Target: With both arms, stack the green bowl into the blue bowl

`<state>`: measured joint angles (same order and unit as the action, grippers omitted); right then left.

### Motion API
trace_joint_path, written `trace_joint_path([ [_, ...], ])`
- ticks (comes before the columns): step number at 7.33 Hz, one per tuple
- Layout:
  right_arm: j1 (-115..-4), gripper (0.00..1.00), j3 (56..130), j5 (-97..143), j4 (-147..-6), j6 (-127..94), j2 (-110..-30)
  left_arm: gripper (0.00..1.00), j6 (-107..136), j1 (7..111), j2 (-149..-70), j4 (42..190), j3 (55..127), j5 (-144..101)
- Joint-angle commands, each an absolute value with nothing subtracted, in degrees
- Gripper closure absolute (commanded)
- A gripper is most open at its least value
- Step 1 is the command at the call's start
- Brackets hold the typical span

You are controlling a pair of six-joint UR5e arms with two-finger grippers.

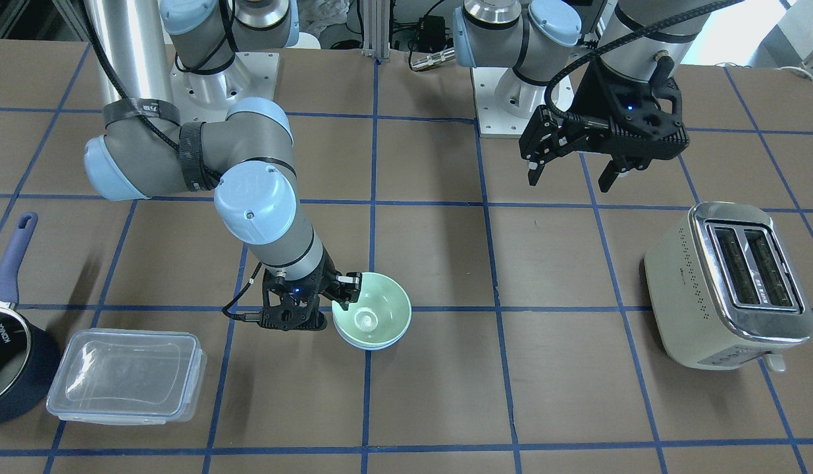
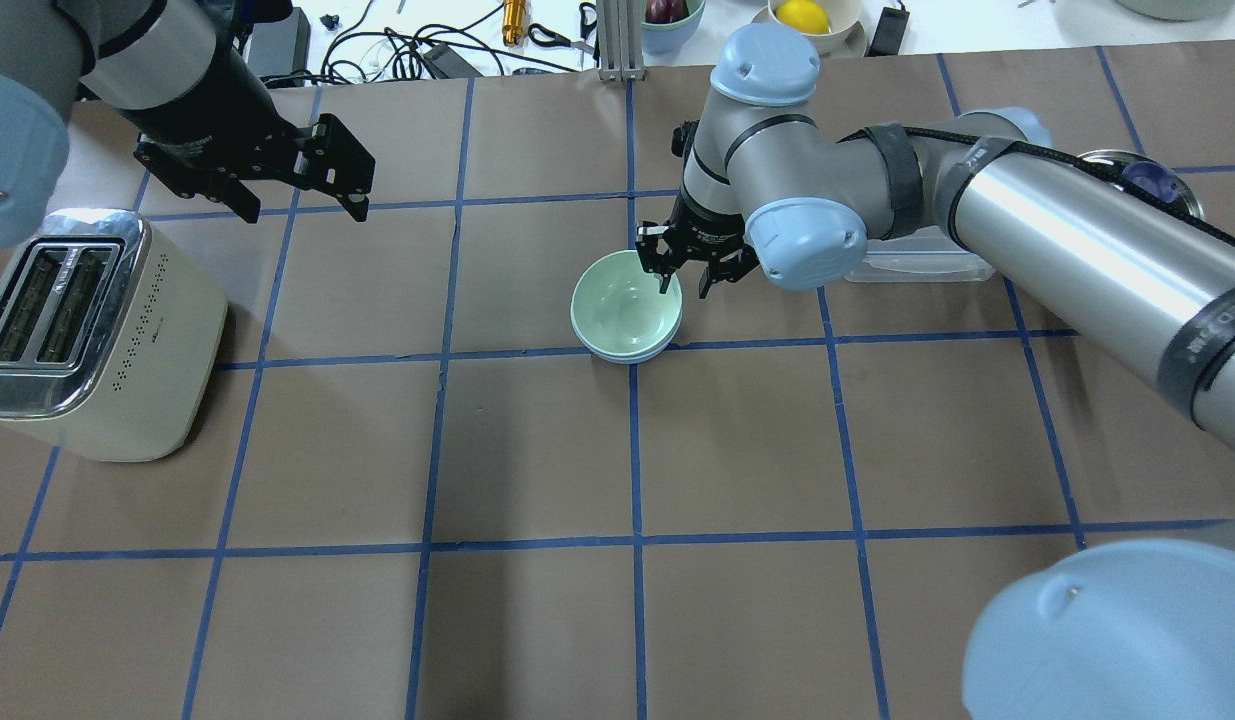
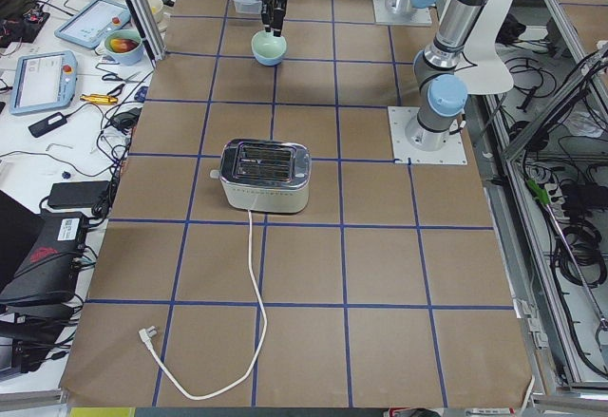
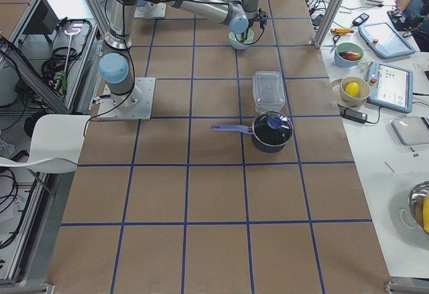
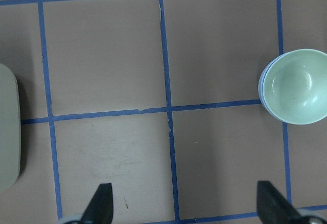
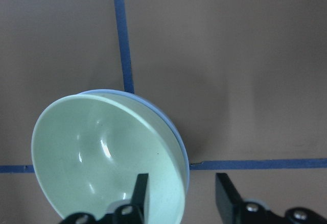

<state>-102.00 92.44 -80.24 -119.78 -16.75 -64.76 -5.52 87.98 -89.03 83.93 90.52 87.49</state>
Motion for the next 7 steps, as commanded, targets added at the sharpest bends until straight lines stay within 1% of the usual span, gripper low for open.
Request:
trace_joint_path([
  [1, -100.8, 0.07, 89.7, -82.1, -116.7, -14.7, -68.0, 0.0, -5.5, 88.0, -89.0, 83.9, 90.5, 87.5],
  [3, -98.0, 0.06, 89.0, -84.5, -105.9, -11.1, -76.4, 0.0, -5.9, 88.0, -89.0, 83.9, 90.5, 87.5],
  [4, -94.9, 0.09, 88.5, -84.7, -99.3, -7.8, -79.4, 0.0, -5.9, 88.0, -89.0, 83.9, 90.5, 87.5],
  [5, -91.9, 0.11, 86.6, -85.8, -91.7, -3.5, -82.0, 0.0, -5.9, 88.0, -89.0, 84.0, 90.5, 87.5],
  [7, -90.3, 0.11, 81.5, -89.6, -83.7, -0.1, -83.8, 0.0, -5.9, 88.0, -89.0, 83.9, 90.5, 87.5],
])
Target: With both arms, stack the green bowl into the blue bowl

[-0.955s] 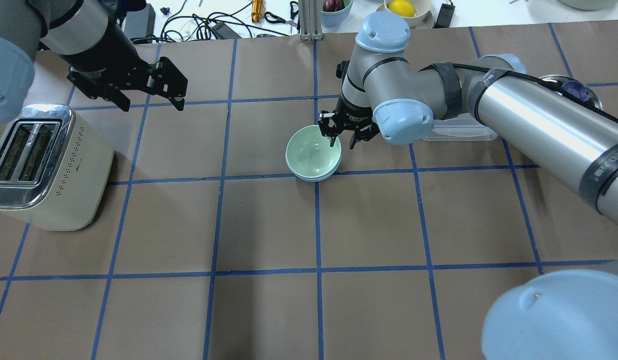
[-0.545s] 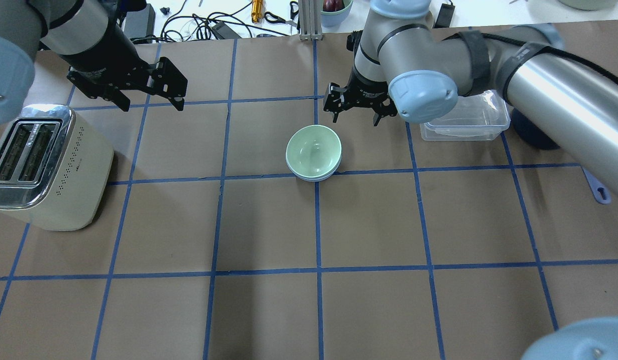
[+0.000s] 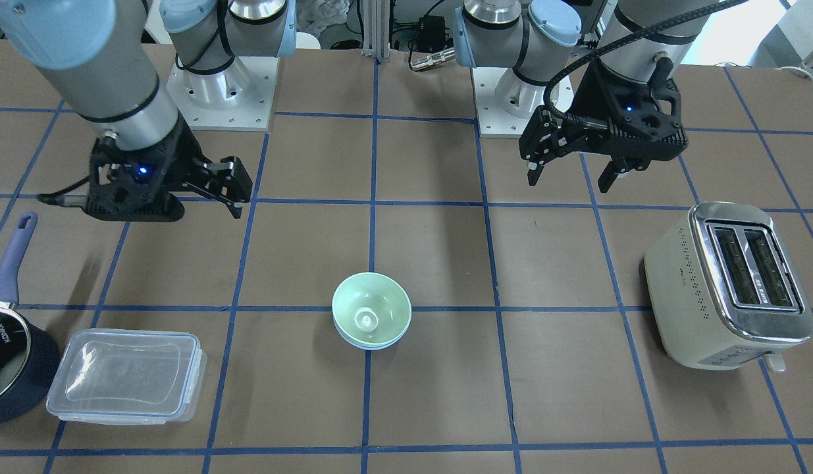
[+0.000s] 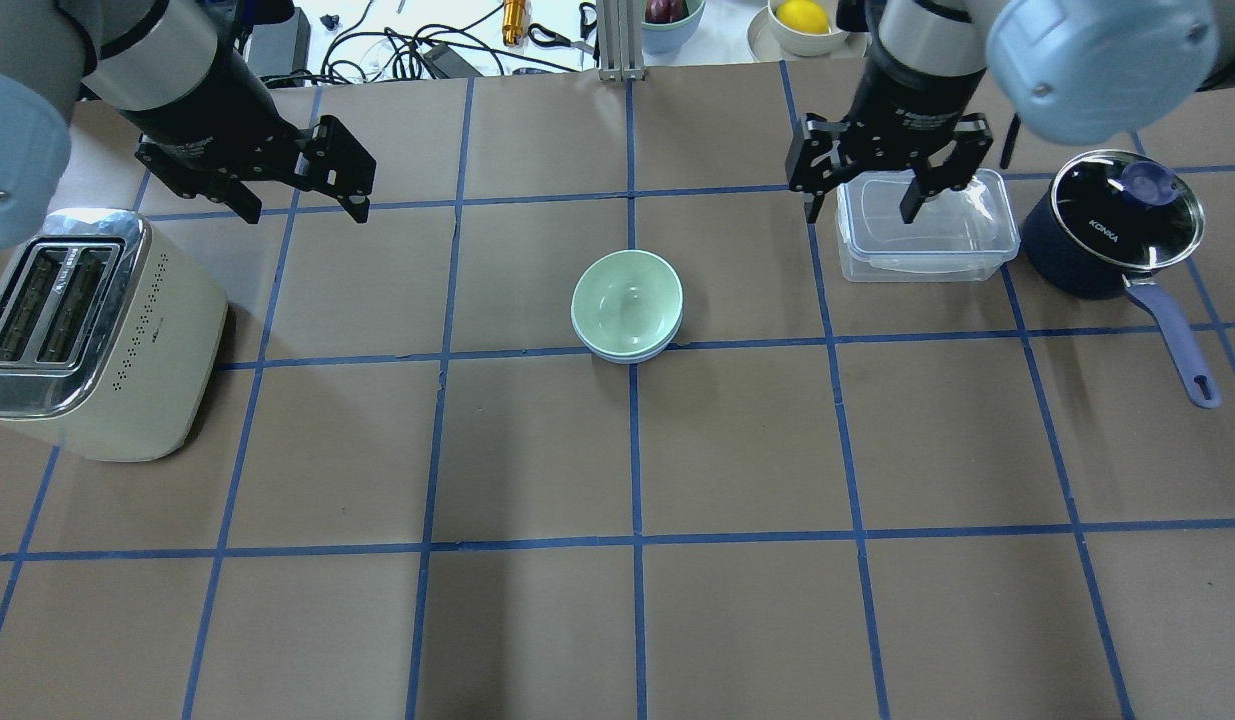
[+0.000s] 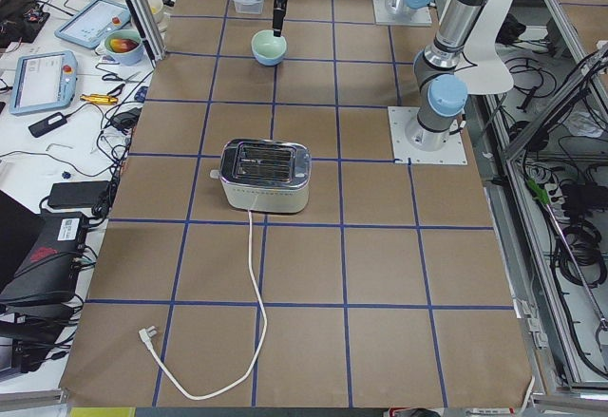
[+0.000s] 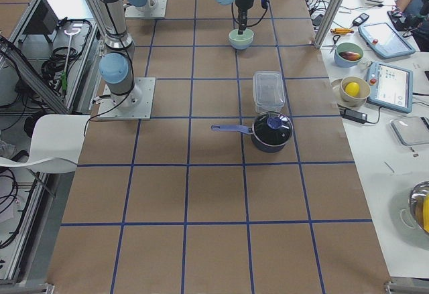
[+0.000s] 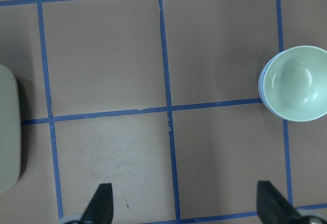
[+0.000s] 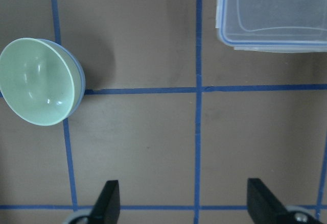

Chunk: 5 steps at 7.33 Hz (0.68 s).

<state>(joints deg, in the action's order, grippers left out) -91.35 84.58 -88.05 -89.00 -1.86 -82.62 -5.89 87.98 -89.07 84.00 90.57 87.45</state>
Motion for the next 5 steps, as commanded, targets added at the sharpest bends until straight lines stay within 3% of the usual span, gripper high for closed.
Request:
trace_joint_path([
  [1, -90.5, 0.1, 79.2, -89.8, -82.0, -0.7, -83.8, 0.0, -5.9, 88.0, -89.1, 83.9, 90.5, 87.5],
  [2, -90.5, 0.01, 78.5, -90.8, -81.9, -0.7, -84.0, 0.0, -5.9, 88.0, -89.1, 84.0, 90.6, 87.5],
  [5, -90.6, 0.0, 78.8, -90.7, -82.1, -0.1, -84.1, 0.0, -5.9, 88.0, -89.2, 83.9, 90.5, 87.5],
])
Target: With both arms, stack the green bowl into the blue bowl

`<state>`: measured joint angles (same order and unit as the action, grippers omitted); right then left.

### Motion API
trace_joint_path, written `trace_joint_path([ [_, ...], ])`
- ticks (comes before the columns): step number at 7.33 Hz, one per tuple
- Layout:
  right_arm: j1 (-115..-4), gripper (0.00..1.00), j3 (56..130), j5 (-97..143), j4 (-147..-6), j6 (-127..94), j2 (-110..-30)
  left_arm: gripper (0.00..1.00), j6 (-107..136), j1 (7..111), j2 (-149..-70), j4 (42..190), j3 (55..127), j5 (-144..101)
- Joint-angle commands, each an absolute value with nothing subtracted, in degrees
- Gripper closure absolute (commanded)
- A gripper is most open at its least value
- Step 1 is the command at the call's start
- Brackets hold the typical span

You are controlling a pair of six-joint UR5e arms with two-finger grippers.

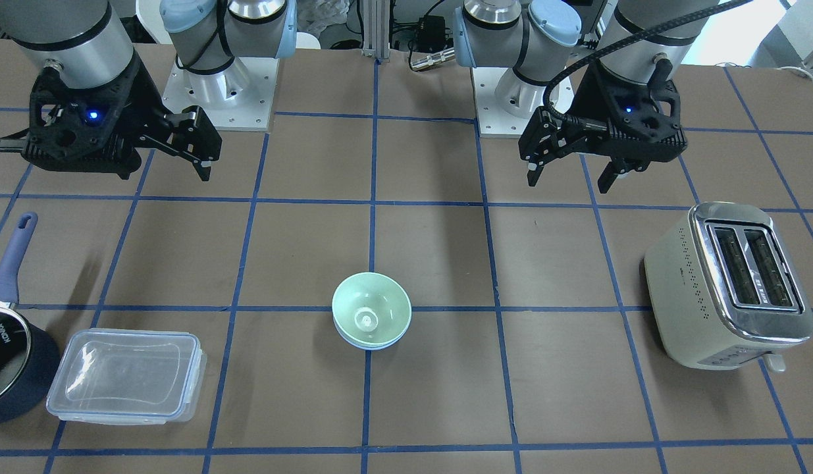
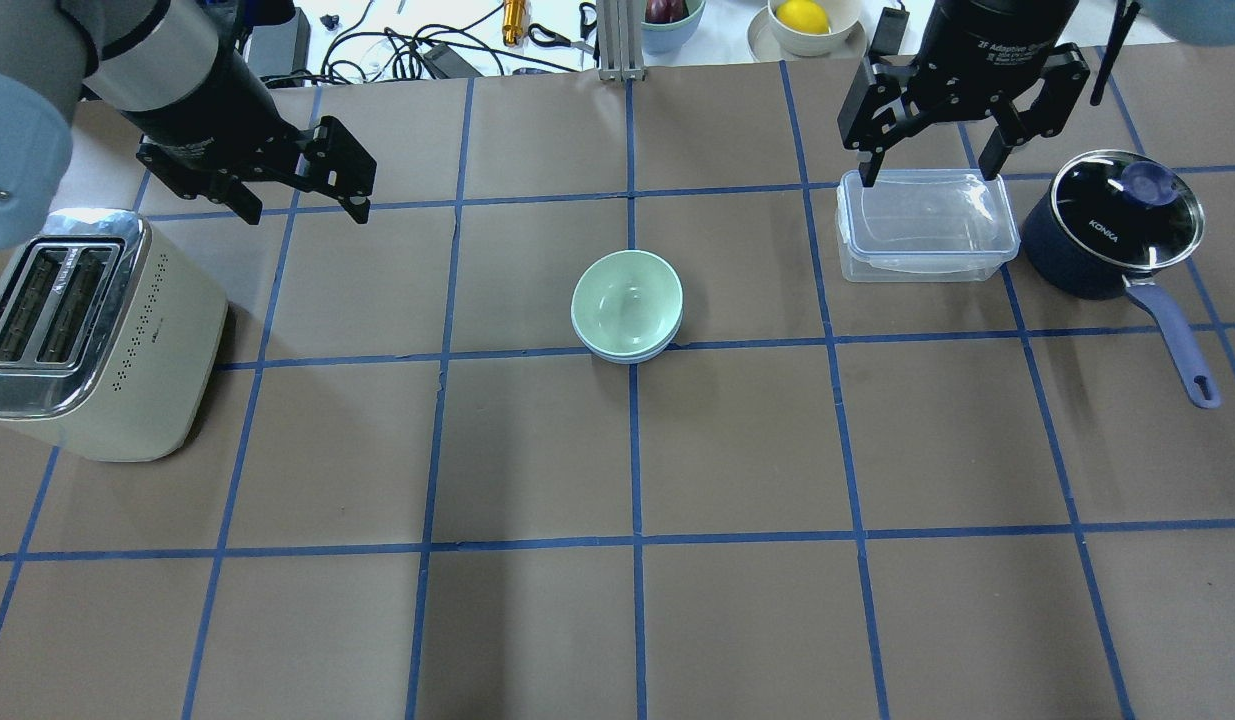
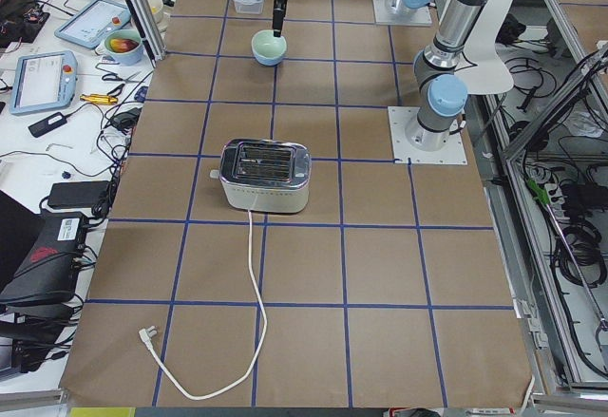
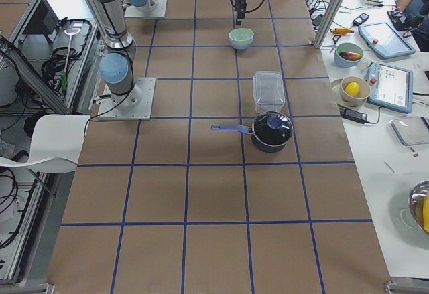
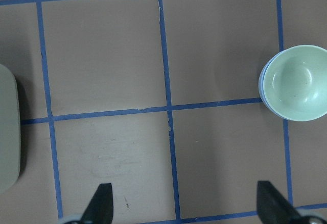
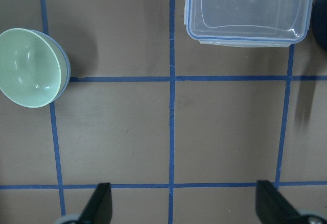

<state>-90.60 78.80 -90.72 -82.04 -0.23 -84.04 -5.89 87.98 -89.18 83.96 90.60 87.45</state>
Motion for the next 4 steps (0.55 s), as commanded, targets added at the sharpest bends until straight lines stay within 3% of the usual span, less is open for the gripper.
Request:
trace_joint_path([
  [1, -90.6, 0.0, 78.9, -90.5, -82.4, 0.0, -83.9, 0.0, -5.9, 88.0, -89.1, 83.9, 90.6, 87.5],
  [4, -90.5, 0.0, 79.0, -90.8, -82.5, 0.3, -83.9, 0.0, -5.9, 88.0, -89.1, 84.1, 90.6, 87.5],
])
